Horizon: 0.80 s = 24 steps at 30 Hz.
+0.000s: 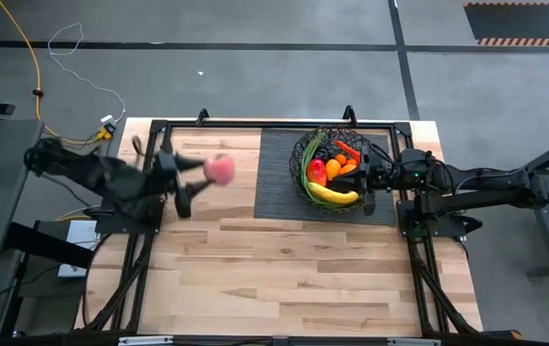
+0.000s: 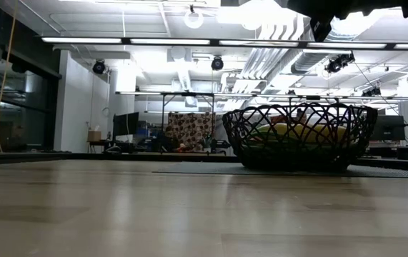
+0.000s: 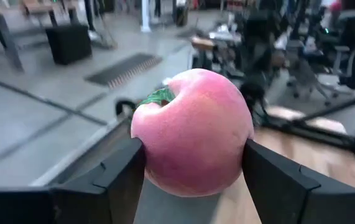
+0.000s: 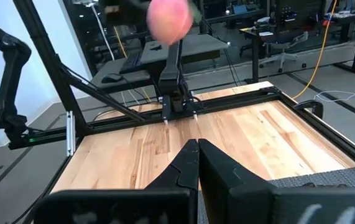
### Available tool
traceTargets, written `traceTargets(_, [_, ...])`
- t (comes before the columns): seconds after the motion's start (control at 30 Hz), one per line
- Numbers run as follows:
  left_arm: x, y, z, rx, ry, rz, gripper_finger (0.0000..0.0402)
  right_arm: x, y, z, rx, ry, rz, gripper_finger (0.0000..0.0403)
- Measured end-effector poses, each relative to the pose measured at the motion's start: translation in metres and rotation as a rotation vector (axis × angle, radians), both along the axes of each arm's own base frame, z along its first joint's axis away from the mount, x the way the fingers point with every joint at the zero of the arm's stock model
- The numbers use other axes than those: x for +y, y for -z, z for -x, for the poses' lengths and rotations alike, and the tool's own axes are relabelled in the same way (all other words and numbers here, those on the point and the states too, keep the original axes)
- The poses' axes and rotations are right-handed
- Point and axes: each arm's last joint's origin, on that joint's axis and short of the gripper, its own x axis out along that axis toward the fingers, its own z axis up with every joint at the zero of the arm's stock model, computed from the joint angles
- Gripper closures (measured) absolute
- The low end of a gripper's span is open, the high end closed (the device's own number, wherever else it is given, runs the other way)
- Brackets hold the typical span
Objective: Build produce basket
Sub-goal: Put the peach into the wire basket
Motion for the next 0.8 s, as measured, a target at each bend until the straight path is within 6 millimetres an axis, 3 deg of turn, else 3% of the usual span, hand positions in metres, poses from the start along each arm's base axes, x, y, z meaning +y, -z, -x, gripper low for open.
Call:
traceTargets(0.2, [0.024, -0.015, 0.004, -0.076, 0.062, -0.067, 0.0167, 0.0, -0.001, 0.0, -0.006, 0.001, 0.001, 0.0403])
traceTargets(0.3, [0.03, -0.009, -0.004, -0.145, 0.124, -0.081, 0.0167, 0.0, -0.001, 0.0, -0.007, 0.001, 0.001, 0.0403])
traceTargets(0.6, [0.052, 0.063, -0.031, -0.358, 0.151, -0.045, 0.0167, 0.0, -0.001, 0.0, -0.007, 0.001, 0.001, 0.0403])
traceTargets(0.8, [0.055, 0.095, -0.041, -0.333, 0.155, -0.02, 0.0167, 0.0, -0.001, -0.002, -0.018, 0.001, 0.002, 0.0403])
